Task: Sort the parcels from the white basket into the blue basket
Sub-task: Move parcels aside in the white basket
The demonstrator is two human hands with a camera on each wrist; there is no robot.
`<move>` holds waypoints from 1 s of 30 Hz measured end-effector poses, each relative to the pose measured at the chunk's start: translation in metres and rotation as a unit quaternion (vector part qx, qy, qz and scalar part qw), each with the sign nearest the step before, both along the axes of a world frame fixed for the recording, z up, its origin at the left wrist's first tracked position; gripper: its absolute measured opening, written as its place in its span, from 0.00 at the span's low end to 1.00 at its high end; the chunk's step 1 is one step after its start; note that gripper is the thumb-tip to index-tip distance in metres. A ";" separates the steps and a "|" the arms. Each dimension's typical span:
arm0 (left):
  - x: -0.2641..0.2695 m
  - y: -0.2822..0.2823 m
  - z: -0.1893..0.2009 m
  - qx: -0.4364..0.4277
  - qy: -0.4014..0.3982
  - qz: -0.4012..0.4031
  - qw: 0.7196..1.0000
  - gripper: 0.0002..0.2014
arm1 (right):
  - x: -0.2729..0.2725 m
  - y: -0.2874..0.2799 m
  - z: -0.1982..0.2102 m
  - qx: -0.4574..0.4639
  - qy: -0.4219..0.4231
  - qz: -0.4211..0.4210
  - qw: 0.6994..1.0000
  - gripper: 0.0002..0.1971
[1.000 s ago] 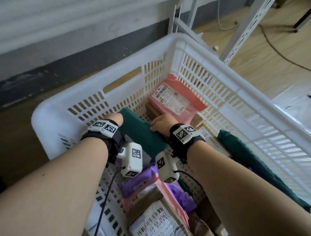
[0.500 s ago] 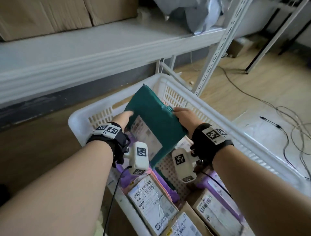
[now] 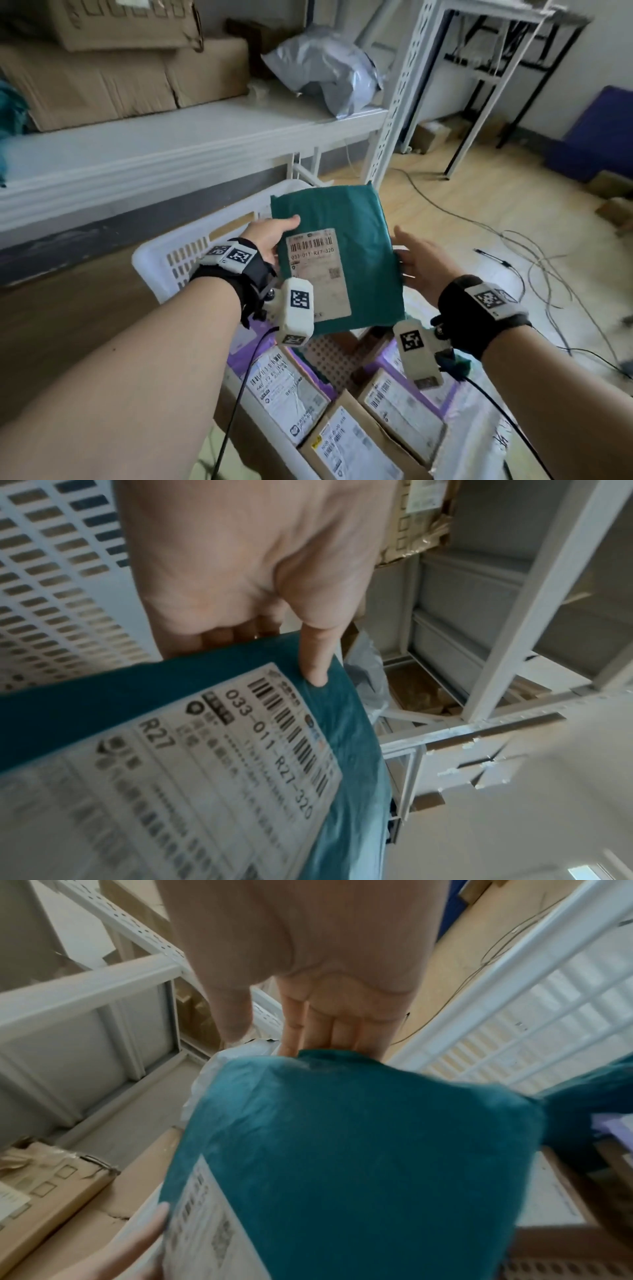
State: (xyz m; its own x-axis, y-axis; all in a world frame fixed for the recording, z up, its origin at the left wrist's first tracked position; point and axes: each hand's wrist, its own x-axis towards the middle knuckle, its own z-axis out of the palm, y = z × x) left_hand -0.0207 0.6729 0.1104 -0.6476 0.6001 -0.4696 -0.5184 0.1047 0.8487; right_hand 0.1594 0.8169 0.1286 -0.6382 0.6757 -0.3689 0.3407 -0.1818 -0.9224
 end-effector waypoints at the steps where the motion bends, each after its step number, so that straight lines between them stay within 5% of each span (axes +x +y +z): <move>1: 0.004 0.002 0.004 0.005 0.014 -0.005 1.000 0.13 | 0.002 -0.001 -0.001 0.009 0.001 -0.006 1.000 0.11; 13: 0.022 0.007 0.026 0.029 0.050 -0.074 0.996 0.16 | 0.004 -0.002 -0.005 -0.018 0.024 -0.074 0.997 0.08; 30: 0.021 0.011 0.021 0.050 0.024 -0.051 0.997 0.13 | -0.002 0.002 -0.012 -0.029 0.009 -0.085 0.996 0.07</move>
